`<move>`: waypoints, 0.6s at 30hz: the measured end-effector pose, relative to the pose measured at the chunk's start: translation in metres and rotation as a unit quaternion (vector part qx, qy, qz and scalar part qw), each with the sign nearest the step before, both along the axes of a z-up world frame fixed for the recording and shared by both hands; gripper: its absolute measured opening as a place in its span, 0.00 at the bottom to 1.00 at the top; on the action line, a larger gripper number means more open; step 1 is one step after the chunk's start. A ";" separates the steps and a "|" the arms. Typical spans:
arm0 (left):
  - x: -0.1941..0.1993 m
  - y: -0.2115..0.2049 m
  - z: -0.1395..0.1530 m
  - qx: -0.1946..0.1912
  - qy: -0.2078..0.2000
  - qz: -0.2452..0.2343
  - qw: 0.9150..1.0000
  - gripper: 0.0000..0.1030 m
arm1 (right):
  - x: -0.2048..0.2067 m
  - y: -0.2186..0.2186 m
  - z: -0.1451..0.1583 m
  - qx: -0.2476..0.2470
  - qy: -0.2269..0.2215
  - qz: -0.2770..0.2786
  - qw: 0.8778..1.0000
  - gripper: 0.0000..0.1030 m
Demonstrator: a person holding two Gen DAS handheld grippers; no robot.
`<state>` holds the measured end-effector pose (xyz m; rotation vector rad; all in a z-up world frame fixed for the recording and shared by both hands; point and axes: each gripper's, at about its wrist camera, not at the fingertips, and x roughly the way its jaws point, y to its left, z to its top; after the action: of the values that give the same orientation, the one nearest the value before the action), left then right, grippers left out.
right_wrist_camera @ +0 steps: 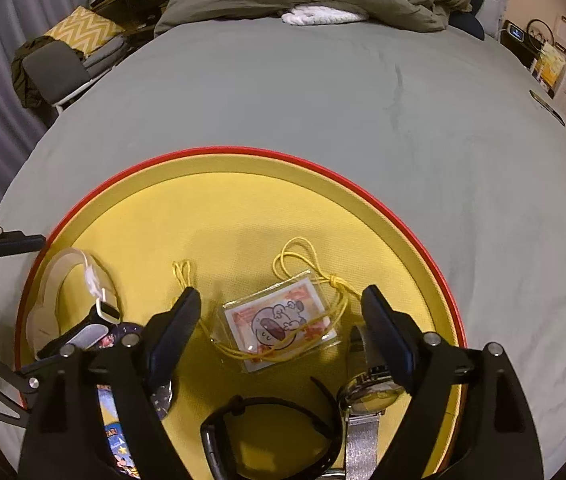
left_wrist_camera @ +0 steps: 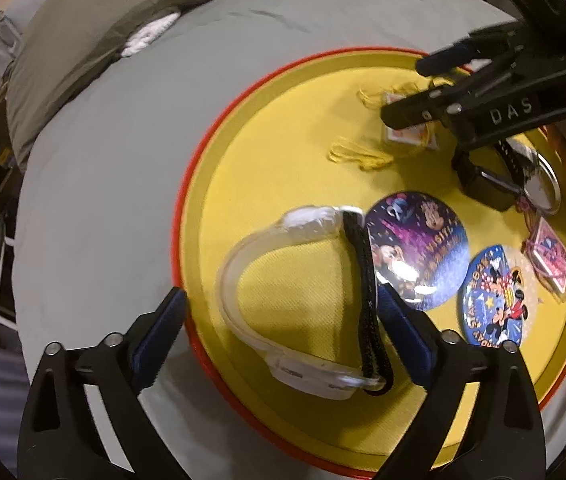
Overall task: Organize jewelry
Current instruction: 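Raise both tools up away from the tray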
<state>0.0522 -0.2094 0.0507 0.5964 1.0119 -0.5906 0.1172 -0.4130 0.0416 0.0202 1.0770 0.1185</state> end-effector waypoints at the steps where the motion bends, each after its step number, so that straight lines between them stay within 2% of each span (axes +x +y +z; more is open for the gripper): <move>1: 0.001 0.002 0.003 -0.006 -0.001 0.004 1.000 0.93 | -0.001 -0.001 0.001 0.003 -0.001 0.000 1.000 0.76; 8: 0.002 0.015 0.021 -0.052 0.006 0.037 0.998 0.94 | -0.013 -0.006 0.015 0.010 -0.014 -0.002 1.000 0.76; 15: -0.015 0.008 0.025 -0.046 0.000 0.039 0.998 0.94 | -0.033 -0.010 0.030 0.009 -0.025 -0.005 1.000 0.78; 18: -0.024 0.004 0.029 -0.057 0.007 0.044 0.997 0.94 | -0.044 -0.010 0.038 0.009 -0.030 -0.005 0.999 0.78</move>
<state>0.0279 -0.2059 0.0792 0.4451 1.0055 -0.5707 0.0734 -0.4234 0.0795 0.0380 1.0158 0.1196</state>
